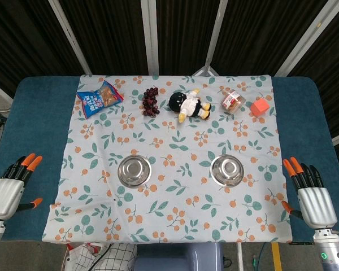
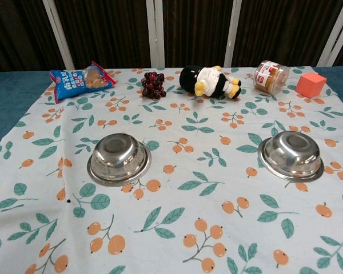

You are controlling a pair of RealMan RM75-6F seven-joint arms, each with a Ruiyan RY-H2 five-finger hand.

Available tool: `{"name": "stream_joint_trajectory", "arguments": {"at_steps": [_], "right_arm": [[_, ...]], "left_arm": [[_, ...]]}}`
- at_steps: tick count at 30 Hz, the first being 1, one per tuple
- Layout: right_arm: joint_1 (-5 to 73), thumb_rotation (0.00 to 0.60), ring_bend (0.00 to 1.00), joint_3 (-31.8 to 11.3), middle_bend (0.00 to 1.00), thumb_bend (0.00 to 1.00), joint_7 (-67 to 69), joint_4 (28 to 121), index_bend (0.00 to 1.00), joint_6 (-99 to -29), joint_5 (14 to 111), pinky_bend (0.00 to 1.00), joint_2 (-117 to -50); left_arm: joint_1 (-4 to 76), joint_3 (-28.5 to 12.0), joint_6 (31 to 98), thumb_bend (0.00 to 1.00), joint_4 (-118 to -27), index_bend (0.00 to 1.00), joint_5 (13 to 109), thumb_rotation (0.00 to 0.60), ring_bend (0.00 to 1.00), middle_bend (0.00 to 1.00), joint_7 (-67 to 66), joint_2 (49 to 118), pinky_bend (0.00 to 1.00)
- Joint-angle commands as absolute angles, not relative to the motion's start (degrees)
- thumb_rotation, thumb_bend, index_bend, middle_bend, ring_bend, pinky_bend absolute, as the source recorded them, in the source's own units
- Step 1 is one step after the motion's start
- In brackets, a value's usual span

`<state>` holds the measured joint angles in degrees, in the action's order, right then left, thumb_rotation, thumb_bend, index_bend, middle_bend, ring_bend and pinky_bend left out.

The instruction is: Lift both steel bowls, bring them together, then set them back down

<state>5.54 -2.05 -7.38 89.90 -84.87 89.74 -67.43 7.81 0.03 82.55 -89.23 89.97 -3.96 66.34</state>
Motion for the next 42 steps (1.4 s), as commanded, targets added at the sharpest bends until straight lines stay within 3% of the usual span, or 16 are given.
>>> {"name": "stream_joint_trajectory", "arguments": {"at_steps": [1,8,12,21,28,42], "right_arm": [[5.6,0.600,0.00,-2.1,0.00,0.25,-7.4,90.0,0.00,-84.7,89.6,0.07,-67.5],[5.8,0.600,0.00,-2.0,0.00,0.25,-7.4,90.1,0.00,-84.2,89.4,0.07,-67.4],[5.6,0.600,0.00,-2.1,0.00,0.25,-7.0,90.3,0.00,-84.6,89.4,0.07,-67.1],[6.4,0.600,0.00,-3.2,0.00,0.25,-2.9,89.9,0.00,-83.9,88.6,0.07,-66.1],[6.9,0.600,0.00,-4.8,0.00,0.25,2.8,87.9,0.00,-82.0,85.0,0.07,-64.8],[7.6,0.600,0.00,-5.7,0.00,0.25,3.8,87.1,0.00,-80.2,82.5,0.07,-64.6]], "left_arm": [[7.9,0.0,82.5,0.09,-89.3,0.00,89.9,0.600,0.00,0.00,-4.1,66.4,0.15],[8.9,-0.4,81.8,0.09,-88.7,0.00,90.5,0.600,0.00,0.00,-4.2,67.5,0.15],[12.3,-1.9,78.2,0.09,-88.2,0.00,90.4,0.600,0.00,0.00,-4.7,69.7,0.15],[22.6,-7.4,63.4,0.09,-94.0,0.00,81.7,0.600,0.00,0.00,-16.4,74.1,0.15],[29.8,-9.9,54.7,0.08,-92.2,0.00,72.6,0.600,0.00,0.00,-27.2,81.3,0.15],[37.8,-10.9,49.4,0.07,-85.9,0.00,64.2,0.600,0.00,0.01,-34.7,89.7,0.15]]}}
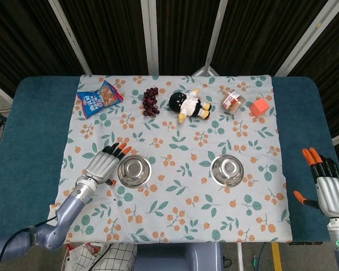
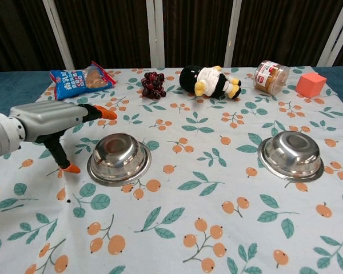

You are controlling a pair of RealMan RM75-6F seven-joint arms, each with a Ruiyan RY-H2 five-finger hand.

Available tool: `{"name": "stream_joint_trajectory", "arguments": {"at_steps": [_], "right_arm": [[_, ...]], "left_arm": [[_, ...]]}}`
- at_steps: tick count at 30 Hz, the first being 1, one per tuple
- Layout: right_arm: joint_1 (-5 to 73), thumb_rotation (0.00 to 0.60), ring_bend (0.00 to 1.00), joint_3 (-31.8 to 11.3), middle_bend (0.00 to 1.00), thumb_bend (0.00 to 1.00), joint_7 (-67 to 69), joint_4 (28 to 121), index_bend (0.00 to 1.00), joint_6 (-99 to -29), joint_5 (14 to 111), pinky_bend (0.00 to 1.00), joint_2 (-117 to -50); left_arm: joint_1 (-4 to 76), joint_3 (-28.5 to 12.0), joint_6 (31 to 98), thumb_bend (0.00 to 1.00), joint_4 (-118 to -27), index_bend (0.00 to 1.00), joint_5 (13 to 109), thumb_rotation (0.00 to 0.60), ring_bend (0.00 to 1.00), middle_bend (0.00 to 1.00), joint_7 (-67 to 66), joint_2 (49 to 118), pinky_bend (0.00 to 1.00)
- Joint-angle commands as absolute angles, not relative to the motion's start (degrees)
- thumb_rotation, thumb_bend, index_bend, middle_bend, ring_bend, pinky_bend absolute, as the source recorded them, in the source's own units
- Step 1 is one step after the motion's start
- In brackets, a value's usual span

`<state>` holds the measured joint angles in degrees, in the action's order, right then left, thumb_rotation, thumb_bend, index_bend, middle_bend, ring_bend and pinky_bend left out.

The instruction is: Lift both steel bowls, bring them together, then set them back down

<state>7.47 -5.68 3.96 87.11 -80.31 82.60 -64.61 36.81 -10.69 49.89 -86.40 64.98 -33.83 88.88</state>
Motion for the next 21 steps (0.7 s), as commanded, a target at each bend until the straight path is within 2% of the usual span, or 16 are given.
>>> {"name": "stream_joint_trajectory", "arguments": {"at_steps": [1,21], "right_arm": [[7.6,0.600,0.00,-5.8,0.00,0.25,3.8,87.2,0.00,-80.0,82.3,0.07,-64.7],[8.7,0.600,0.00,-6.6,0.00,0.25,4.2,86.9,0.00,-78.2,80.8,0.07,-64.6]], "left_arm": [[38.3,-10.9,49.4,0.07,-85.9,0.00,63.9,0.600,0.00,0.01,-35.1,90.0,0.15],[43.2,-9.1,48.9,0.07,-84.9,0.00,57.9,0.600,0.00,0.08,-38.8,93.0,0.19]]}}
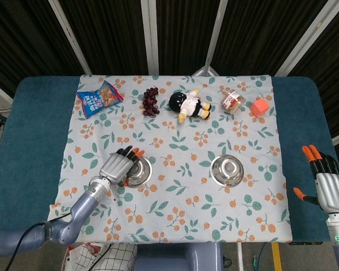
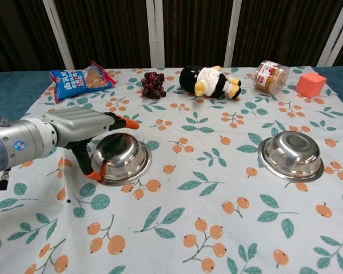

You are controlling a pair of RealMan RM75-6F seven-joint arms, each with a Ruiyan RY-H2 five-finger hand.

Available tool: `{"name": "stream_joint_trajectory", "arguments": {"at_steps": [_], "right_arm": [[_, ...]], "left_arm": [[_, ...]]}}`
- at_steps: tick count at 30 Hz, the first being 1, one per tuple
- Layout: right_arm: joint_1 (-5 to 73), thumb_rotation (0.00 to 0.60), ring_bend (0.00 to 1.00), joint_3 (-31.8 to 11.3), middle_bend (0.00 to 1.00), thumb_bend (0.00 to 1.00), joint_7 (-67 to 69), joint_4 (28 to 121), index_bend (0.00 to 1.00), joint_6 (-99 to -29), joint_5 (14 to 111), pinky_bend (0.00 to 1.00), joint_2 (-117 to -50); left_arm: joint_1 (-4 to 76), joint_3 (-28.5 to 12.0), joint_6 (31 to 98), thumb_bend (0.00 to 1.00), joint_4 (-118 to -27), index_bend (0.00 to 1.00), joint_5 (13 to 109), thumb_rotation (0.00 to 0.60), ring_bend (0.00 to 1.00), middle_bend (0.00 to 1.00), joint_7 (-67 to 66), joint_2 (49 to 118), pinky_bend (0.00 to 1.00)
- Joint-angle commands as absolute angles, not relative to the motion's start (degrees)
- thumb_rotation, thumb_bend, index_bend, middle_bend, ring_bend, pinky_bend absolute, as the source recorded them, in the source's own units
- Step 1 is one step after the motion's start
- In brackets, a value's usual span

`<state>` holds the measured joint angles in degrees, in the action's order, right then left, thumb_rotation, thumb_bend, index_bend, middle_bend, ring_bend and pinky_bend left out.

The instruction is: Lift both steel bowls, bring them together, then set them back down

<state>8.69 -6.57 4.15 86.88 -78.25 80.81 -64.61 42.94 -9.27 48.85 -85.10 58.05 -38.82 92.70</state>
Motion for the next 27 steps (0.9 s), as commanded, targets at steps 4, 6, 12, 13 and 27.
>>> {"name": "stream_joint_trajectory", "arguments": {"at_steps": [4,6,12,13,27], "right_arm": [[8.8,0.600,0.00,-6.6,0.00,0.25,4.2,87.0,0.00,-77.9,80.6,0.07,-64.4],[8.8,0.600,0.00,-6.6,0.00,0.25,4.1,87.1,0.00,-77.8,80.5,0.07,-64.4],[8.8,0.600,0.00,-6.6,0.00,0.25,4.0,87.1,0.00,-77.7,80.0,0.07,-64.3],[8.8,0.600,0.00,-6.7,0.00,0.25,3.9,87.1,0.00,-77.6,79.9,0.07,-64.3],[9.0,0.600,0.00,-6.7,0.00,0.25,4.1,87.2,0.00,-77.1,79.4,0.07,-64.1]], "left_arm": [[44.2,-9.0,48.4,0.07,-84.0,0.00,57.8,0.600,0.00,0.08,-38.1,93.8,0.19],[44.6,-9.0,48.1,0.07,-83.8,0.00,57.7,0.600,0.00,0.08,-37.6,93.9,0.19],[45.6,-8.7,47.6,0.09,-82.7,0.12,57.5,0.600,0.08,0.20,-37.0,94.6,0.26],[45.9,-8.7,47.3,0.11,-82.3,0.17,57.1,0.600,0.13,0.25,-36.9,94.8,0.30],[48.0,-7.7,48.8,0.22,-80.6,0.46,55.3,0.600,0.45,0.62,-39.2,95.8,0.56]]}}
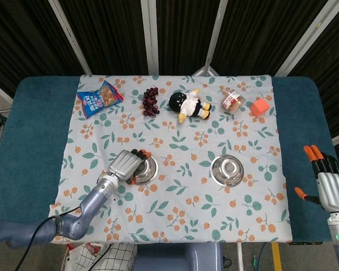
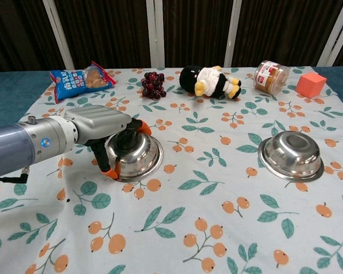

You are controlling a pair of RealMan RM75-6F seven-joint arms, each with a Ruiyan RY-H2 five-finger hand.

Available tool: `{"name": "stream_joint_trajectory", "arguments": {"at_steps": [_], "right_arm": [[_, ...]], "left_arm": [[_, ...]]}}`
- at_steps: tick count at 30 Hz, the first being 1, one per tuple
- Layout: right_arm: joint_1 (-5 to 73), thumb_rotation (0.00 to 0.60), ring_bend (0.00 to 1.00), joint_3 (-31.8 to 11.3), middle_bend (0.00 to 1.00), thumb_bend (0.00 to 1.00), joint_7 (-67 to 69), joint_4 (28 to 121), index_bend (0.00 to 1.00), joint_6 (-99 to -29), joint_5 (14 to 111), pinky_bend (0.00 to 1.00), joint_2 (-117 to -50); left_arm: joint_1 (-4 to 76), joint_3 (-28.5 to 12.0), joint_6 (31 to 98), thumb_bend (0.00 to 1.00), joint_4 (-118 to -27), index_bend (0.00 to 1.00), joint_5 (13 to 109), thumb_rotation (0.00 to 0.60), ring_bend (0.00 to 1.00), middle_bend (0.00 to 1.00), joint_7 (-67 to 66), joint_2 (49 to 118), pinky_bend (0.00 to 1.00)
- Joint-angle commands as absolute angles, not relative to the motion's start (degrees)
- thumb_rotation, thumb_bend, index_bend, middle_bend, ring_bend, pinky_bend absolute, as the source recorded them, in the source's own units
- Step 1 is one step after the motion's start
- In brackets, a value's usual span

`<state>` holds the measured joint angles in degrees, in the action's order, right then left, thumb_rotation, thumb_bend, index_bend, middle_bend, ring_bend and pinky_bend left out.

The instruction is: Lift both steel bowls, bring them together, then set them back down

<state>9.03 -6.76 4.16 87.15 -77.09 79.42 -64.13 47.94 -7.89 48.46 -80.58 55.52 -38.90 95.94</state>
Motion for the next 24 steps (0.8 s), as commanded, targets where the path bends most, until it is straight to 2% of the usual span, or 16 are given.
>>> {"name": "stream_joint_trajectory", "arguments": {"at_steps": [1,8,16,24], "right_arm": [[9.0,0.600,0.00,-6.8,0.00,0.25,4.1,87.2,0.00,-77.1,79.4,0.07,-64.1],[9.1,0.600,0.00,-6.5,0.00,0.25,3.0,87.4,0.00,-77.2,79.6,0.07,-64.4],[10.1,0.600,0.00,-6.4,0.00,0.25,-0.7,87.1,0.00,-76.3,79.6,0.07,-65.7],[14.7,0.600,0.00,-7.3,0.00,0.25,-7.3,87.3,0.00,-70.5,78.2,0.07,-68.7]], "left_arm": [[48.1,-7.7,48.9,0.23,-80.6,0.48,55.0,0.600,0.47,0.64,-39.3,95.8,0.57],[47.6,-7.4,51.4,0.36,-81.2,0.56,56.2,0.600,0.56,0.73,-38.4,95.0,0.66],[44.1,-6.7,57.3,0.41,-82.7,0.57,66.0,0.600,0.58,0.75,-28.2,90.6,0.69],[41.1,-5.3,62.6,0.43,-80.8,0.57,77.4,0.600,0.58,0.74,-13.8,83.9,0.68]]}}
